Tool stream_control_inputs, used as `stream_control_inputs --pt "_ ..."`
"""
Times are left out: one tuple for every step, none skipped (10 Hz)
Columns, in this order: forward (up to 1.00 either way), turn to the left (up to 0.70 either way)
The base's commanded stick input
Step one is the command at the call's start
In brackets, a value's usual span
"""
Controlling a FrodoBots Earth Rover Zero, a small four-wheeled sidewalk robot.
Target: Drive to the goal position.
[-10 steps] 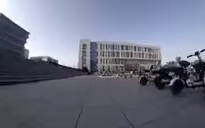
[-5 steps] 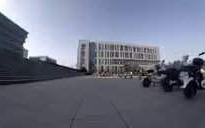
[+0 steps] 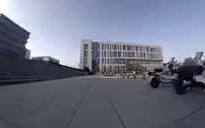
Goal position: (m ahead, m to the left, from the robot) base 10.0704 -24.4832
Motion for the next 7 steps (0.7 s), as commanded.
stream_control_inputs --pt "1.00 -0.16" --pt "1.00 -0.39" --pt "1.00 -0.39" --pt "1.00 -0.06" --pt "1.00 0.01" --pt "1.00 0.01" --pt "1.00 0.01"
